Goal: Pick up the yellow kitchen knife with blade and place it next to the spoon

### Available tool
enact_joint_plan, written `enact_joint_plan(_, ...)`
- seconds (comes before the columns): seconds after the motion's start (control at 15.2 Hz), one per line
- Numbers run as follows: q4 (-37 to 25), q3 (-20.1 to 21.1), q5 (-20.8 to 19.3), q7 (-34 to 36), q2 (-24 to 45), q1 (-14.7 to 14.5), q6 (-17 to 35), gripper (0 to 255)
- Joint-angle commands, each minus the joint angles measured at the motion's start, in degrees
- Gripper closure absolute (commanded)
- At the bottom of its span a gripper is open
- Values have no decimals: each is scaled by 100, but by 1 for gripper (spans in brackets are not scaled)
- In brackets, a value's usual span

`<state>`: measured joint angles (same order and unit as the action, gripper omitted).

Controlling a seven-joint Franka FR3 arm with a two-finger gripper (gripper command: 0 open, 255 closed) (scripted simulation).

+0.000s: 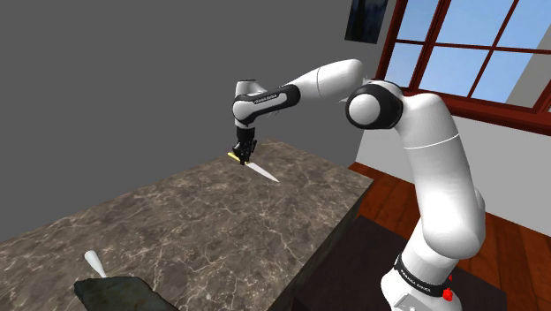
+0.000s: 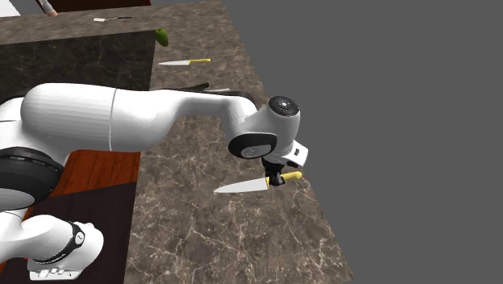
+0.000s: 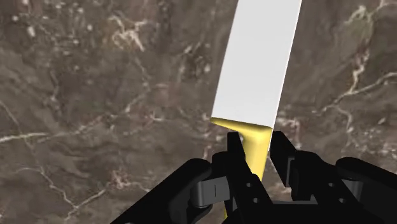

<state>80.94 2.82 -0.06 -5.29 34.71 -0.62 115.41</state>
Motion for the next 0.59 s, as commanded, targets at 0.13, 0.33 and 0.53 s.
enact_joint_plan(0.13,-129,3,3,6,-108,-1,-237,255)
enact_joint_plan(0.33,-267,4,5,9,-168,-2,-434,255)
enact_joint_plan(0.53,-418,6,6,12,-219,-2,-636,255)
